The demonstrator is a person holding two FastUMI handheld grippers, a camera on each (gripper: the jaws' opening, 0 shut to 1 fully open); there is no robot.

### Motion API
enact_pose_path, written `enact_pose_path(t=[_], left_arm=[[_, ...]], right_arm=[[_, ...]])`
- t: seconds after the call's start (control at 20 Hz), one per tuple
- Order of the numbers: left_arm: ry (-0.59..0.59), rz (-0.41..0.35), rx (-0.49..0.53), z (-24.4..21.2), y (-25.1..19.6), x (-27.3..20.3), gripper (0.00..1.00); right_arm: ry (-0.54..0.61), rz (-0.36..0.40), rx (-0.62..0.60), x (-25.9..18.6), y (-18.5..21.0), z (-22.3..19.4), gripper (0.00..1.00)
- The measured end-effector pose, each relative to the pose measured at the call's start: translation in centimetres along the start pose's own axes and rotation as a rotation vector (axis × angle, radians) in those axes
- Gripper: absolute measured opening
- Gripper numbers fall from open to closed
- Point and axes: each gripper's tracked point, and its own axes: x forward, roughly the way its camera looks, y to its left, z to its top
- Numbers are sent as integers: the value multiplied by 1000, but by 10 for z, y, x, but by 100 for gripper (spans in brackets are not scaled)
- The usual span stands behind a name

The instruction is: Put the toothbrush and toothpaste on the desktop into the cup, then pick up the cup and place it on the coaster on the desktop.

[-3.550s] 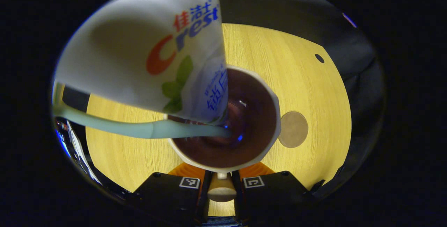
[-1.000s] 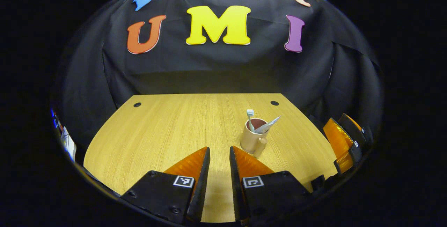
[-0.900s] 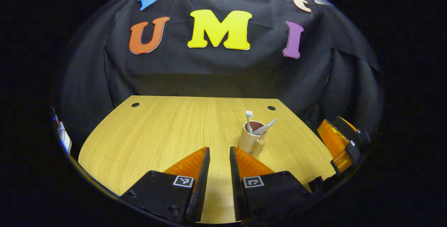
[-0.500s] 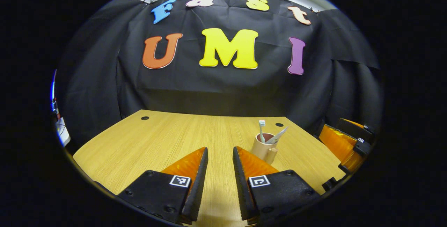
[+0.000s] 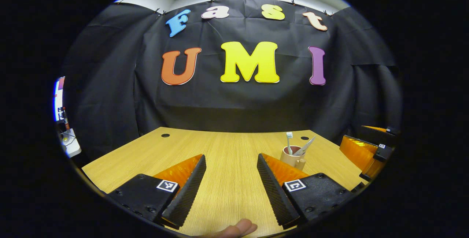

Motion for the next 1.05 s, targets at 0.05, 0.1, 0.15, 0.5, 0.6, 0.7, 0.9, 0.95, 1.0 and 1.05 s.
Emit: enact_pose_path(t=[0.05,0.1,0.15,0.5,0.6,0.7,0.9,0.95,1.0,1.05], left_arm=[[2,-1,-1,0,-1,0,90],[3,-10,1,-1,-4,1,94],[-1,-13,3,1,-6,-2,95],[-48,10,35,16,-1,-10,95],[-55,-16,33,19,-9,-15,95],[-75,-14,52,26,-9,-17,95],[-53,-36,37,21,-17,-18,94],[-47,-36,30,21,-16,-18,95],[-40,-34,23,19,-14,-17,95],[-36,-36,19,19,-13,-16,88]], right_arm=[[1,-9,-10,1,-2,-1,95],[-2,-22,-24,2,-4,-1,96],[-8,-29,-36,1,-4,0,96],[-24,-10,-17,-4,2,6,95],[-32,-22,-20,-5,-3,8,96],[-35,-30,-22,-5,-5,9,96],[-29,-35,-37,-5,-5,7,96],[-32,-37,-39,-5,-5,7,96],[-35,-43,-41,-5,-8,7,96],[-34,-48,-43,-4,-9,7,96]])
